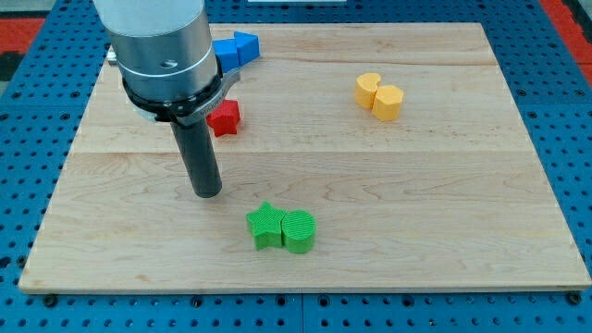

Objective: Move the arm above the green blocks

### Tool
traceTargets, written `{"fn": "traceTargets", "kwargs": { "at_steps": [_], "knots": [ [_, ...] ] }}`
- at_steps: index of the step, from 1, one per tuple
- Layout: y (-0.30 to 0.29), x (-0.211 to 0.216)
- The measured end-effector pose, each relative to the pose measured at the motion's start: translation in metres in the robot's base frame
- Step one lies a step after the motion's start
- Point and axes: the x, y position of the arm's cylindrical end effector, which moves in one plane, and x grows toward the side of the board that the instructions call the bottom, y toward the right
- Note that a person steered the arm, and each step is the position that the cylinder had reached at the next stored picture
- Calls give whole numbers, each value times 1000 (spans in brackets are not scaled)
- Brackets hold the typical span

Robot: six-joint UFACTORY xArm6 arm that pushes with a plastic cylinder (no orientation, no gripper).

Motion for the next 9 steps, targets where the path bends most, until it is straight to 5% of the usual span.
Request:
{"fn": "traceTargets", "kwargs": {
  "at_steps": [7, 9],
  "knots": [
    [34, -15],
    [82, -14]
  ]
}}
